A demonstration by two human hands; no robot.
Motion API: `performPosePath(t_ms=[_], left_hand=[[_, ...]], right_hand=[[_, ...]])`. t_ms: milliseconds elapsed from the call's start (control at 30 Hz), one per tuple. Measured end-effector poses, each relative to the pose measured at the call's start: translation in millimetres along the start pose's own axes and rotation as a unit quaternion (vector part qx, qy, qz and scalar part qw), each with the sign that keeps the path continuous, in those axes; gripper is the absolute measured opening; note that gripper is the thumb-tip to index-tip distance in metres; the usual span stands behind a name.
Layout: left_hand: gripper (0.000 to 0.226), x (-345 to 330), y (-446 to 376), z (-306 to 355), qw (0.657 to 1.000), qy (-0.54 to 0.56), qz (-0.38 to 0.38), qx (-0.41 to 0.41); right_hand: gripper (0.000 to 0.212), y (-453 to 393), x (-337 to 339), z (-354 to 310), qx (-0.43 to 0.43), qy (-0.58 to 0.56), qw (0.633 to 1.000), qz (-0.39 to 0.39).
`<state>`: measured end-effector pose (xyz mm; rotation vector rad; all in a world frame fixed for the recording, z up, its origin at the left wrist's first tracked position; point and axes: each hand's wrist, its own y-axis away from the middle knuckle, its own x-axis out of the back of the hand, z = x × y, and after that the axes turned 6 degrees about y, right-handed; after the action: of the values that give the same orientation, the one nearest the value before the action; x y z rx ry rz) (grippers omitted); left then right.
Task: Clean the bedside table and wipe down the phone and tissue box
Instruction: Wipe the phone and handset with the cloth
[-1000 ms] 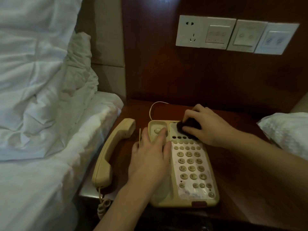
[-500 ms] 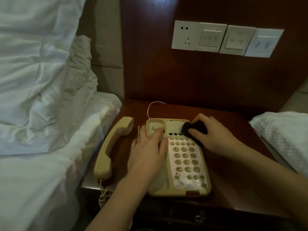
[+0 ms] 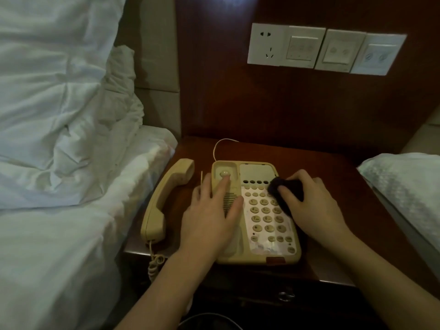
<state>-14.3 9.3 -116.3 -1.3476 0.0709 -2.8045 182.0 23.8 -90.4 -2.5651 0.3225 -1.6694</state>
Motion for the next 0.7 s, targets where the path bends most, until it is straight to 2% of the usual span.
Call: performPosePath(t_ms=[200,333,500,700], left_hand=[[0.064,-1,0,-2,1.000,-0.002,-0.004,0.000],[0.064,-1,-2,-1,1.000,-0.005,-0.004,-0.007],[0.062,0,-2,-5,1.000,0.011,-0.011,-0.010],[0.058,3,-4,-8,0.999,0.015,-0.011,-0.032]], right_hand=[[0.014,33,-2,5,-0.002,-0.013,1.000,0.000],[0.014,57,1,12,0.035,0.032,0.999,-0.001],[0.027,32,5,-4,0.139,0.072,0.987,0.026],[0.029,-7,1,-39,0.250,0.136,0.959,-0.004]])
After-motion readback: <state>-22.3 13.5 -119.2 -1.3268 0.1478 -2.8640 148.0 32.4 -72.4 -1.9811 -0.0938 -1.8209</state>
